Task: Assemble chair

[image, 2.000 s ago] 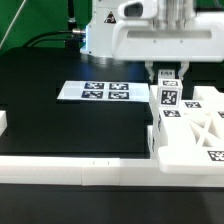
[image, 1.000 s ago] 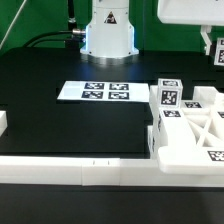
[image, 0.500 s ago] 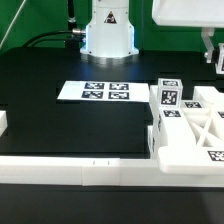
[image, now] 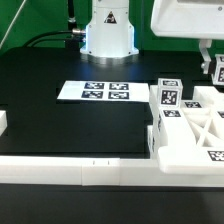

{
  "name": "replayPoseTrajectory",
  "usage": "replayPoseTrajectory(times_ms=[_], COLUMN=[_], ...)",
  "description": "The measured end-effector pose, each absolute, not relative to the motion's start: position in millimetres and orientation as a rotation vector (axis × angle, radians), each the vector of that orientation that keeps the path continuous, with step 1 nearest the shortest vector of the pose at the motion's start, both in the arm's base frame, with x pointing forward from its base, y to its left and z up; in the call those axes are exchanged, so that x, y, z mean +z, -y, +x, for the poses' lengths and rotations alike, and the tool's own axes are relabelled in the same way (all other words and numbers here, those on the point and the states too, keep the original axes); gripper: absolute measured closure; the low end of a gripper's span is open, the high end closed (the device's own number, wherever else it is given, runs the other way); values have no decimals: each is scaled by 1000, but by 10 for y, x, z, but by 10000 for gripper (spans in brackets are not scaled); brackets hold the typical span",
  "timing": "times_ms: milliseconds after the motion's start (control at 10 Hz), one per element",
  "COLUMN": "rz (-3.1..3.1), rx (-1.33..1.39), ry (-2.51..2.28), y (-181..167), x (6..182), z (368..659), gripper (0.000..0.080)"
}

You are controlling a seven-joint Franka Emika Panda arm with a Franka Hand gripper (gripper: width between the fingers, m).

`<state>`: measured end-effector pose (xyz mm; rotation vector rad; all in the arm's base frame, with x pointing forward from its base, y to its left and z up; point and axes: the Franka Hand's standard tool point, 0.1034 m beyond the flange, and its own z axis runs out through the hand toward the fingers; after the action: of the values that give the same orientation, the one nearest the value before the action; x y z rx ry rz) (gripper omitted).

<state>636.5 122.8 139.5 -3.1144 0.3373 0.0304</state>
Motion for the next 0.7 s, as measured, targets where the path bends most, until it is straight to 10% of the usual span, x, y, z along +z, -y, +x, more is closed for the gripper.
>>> replayPoseTrajectory(times_ms=[700], rz=[-3110], rx=[6], ry=[-377], y=[-1222], x=[1282], z=[6403], gripper=[517])
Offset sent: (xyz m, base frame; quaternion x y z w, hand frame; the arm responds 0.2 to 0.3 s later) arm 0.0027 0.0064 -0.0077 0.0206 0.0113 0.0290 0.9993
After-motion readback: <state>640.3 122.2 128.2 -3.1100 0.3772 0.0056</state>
